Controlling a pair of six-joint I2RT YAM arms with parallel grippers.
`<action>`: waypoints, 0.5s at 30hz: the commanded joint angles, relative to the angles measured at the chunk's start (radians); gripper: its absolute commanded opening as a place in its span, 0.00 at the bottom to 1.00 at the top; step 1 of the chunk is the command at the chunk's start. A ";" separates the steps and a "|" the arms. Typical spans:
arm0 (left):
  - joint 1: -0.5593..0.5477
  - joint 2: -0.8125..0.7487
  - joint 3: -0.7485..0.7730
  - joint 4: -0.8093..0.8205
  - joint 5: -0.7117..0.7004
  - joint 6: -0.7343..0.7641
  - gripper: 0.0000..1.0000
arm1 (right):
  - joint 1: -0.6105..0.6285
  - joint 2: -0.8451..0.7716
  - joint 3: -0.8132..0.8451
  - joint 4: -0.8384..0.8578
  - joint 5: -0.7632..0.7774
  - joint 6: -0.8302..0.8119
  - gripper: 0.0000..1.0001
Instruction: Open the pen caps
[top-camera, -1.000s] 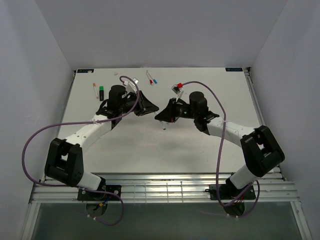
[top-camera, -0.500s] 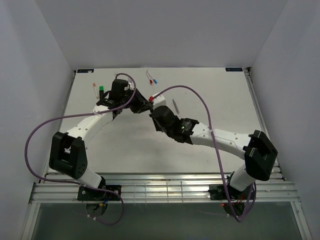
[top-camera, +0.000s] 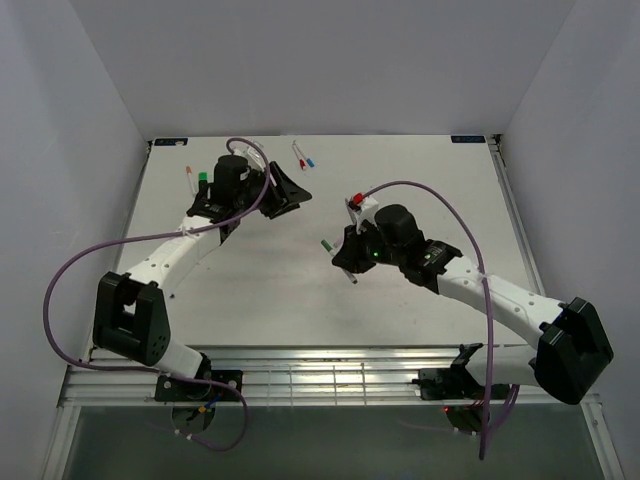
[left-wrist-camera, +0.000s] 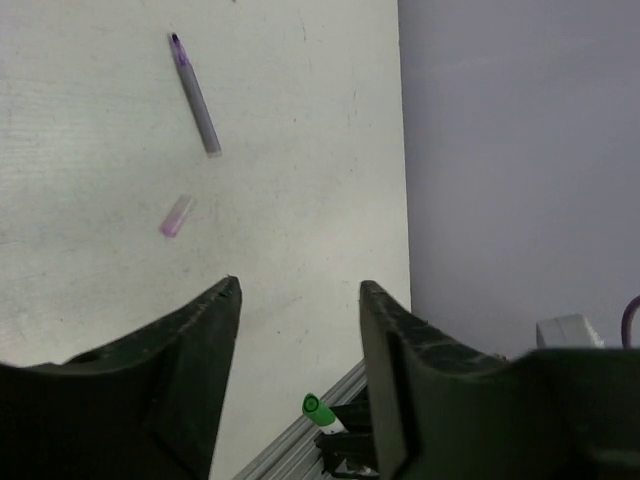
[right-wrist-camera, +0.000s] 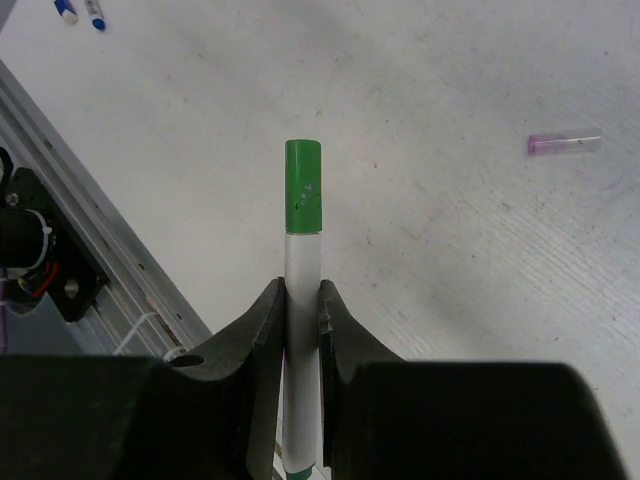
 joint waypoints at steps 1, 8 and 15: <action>-0.089 -0.019 0.033 -0.064 -0.014 0.069 0.64 | -0.054 -0.013 -0.002 0.053 -0.140 0.057 0.08; -0.122 -0.030 0.047 -0.105 -0.086 0.094 0.97 | -0.127 -0.051 -0.097 0.224 -0.296 0.162 0.08; -0.119 -0.120 -0.126 0.272 0.105 0.077 0.90 | -0.161 -0.056 -0.190 0.485 -0.525 0.335 0.08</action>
